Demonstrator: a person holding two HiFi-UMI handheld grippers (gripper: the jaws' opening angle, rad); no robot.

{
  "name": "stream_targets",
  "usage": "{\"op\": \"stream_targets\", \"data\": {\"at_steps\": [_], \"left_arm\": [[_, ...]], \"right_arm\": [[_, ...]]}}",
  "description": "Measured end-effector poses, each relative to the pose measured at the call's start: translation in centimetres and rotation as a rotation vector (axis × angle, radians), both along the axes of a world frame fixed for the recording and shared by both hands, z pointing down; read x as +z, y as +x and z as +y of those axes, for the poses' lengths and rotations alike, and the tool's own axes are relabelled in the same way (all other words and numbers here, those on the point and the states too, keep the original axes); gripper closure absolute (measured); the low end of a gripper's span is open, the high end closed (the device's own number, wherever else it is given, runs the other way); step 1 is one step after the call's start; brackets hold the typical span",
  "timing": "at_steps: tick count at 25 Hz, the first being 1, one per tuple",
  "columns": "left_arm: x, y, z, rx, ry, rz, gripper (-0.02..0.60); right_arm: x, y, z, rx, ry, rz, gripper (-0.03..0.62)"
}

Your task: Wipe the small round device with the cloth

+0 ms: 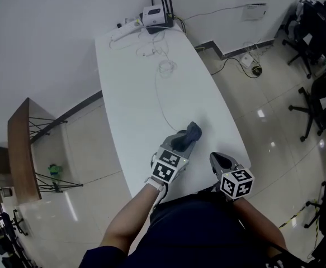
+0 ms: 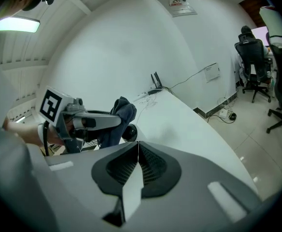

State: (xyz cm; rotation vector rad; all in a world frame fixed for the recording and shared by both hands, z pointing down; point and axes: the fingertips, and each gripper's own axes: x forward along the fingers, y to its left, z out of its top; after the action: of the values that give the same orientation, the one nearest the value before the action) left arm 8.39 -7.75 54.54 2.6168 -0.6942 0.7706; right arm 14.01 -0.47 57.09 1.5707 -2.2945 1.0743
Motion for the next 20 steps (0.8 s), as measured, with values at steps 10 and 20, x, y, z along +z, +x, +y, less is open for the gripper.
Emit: {"op": "stream_targets", "data": {"at_steps": [10,20], "left_arm": [[0.4,-10.4,-4.4,-0.361,-0.275,0.374,0.485],[9.4,-8.1,-6.1,-0.177,-0.678,0.378,0.485]], "right_arm": [[0.0,-3.1,-6.8,-0.282,0.135,0.278,0.469],[0.5,-8.9,-10.1,-0.376,0.162,0.439,0.470]]}}
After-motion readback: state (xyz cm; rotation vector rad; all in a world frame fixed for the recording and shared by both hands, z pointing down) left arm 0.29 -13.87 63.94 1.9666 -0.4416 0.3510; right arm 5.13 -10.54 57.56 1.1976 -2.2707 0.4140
